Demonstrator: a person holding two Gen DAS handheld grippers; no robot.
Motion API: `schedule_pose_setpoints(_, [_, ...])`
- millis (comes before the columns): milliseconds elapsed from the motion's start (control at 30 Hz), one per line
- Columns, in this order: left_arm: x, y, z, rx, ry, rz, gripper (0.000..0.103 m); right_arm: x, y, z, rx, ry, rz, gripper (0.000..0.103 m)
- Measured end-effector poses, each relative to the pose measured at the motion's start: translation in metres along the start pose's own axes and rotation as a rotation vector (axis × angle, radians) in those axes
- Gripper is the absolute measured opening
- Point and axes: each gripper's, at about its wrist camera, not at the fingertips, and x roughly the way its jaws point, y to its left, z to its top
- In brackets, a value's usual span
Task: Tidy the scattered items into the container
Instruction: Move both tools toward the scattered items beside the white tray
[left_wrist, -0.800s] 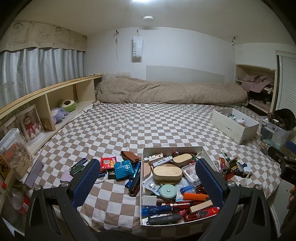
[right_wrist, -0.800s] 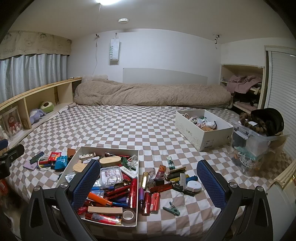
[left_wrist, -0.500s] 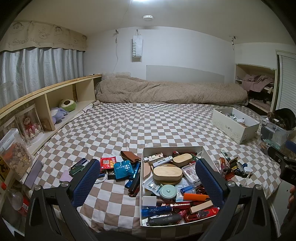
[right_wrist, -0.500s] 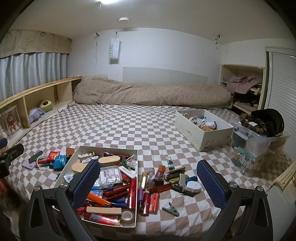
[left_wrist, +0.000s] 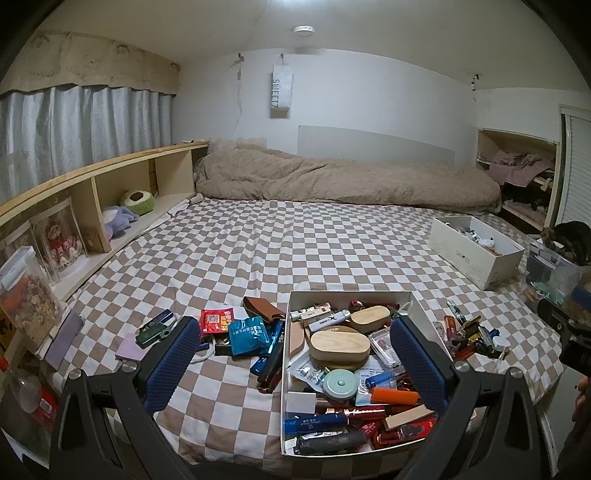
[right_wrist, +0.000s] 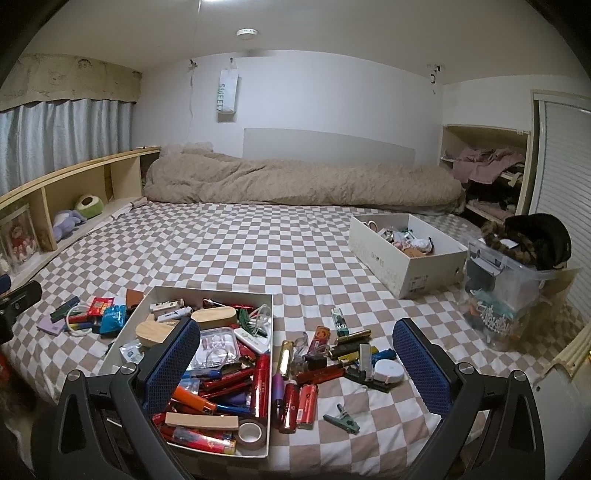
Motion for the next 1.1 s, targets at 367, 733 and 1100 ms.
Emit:
schedule_pose_setpoints(367, [0.028,0.005,-0.011,-0.013,0.047,0.014,0.103,0.034,-0.01,-0.02,0.011,0.076,-0.028,0.103])
schedule_pose_setpoints(733, [0.067,0.015,-0.035,-0.021,0.129,0.031,0.103,0.075,-0.026,-0.047,0.047,0.174,-0.047,0.103])
schedule_pose_setpoints(1100, [0.096,0.056,-0.049,-0.135,0.21,0.091,0.103,0.113,-0.042,-0.081,0.09,0.283,-0.075,0.103])
